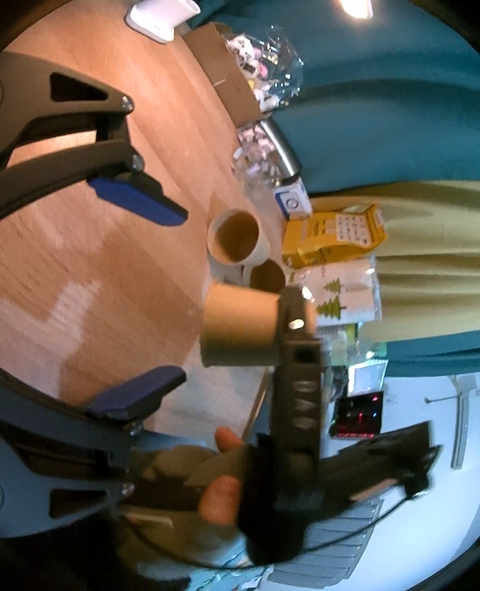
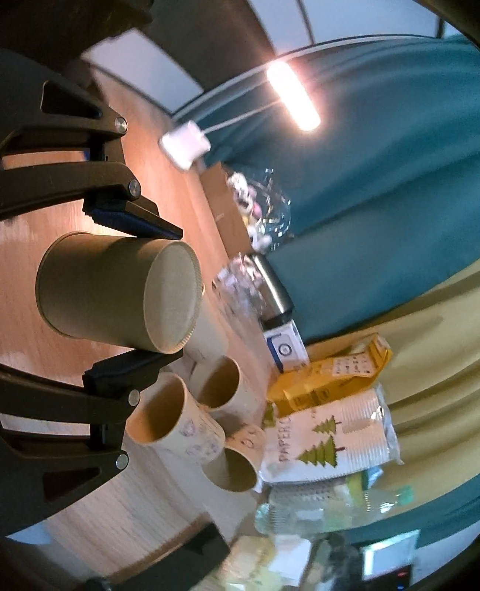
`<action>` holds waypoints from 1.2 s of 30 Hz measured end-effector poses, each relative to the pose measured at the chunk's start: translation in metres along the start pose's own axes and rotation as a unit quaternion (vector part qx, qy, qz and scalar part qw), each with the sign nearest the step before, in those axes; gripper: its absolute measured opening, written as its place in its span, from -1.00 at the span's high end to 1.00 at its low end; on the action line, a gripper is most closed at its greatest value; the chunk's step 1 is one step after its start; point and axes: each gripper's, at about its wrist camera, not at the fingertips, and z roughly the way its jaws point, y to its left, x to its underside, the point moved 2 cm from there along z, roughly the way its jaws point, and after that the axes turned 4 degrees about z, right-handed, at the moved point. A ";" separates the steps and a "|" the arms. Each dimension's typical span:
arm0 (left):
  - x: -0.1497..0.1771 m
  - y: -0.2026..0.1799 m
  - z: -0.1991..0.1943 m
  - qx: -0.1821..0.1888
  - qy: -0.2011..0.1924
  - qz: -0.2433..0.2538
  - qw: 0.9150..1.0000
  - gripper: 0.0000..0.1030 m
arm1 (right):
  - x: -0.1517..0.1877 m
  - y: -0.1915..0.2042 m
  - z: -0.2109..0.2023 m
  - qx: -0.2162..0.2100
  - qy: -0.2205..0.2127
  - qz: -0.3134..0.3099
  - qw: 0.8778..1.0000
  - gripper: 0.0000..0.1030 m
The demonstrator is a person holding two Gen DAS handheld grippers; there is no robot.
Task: Flip cup upside down
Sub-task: 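Lower the cup mouth-down onto the table with the right gripper and open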
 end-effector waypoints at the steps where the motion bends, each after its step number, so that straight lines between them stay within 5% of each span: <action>1: 0.000 0.004 -0.002 -0.007 -0.004 -0.005 1.000 -0.55 | 0.003 -0.001 0.004 0.008 -0.001 -0.006 1.000 -0.14; 11: -0.003 0.060 -0.009 -0.048 -0.031 -0.092 0.994 -0.55 | 0.032 0.016 0.031 0.077 0.004 -0.102 0.992 -0.15; 22: 0.001 0.059 -0.002 -0.047 -0.017 -0.091 0.995 -0.55 | 0.037 0.020 0.038 0.097 0.007 -0.122 0.988 -0.15; 26: 0.000 0.058 -0.001 -0.046 -0.015 -0.092 0.995 -0.55 | 0.037 0.019 0.039 0.097 0.010 -0.120 0.988 -0.42; 36: 0.001 0.051 0.000 -0.035 -0.015 -0.079 0.996 -0.55 | 0.042 0.017 0.015 0.095 0.001 -0.103 0.990 -0.43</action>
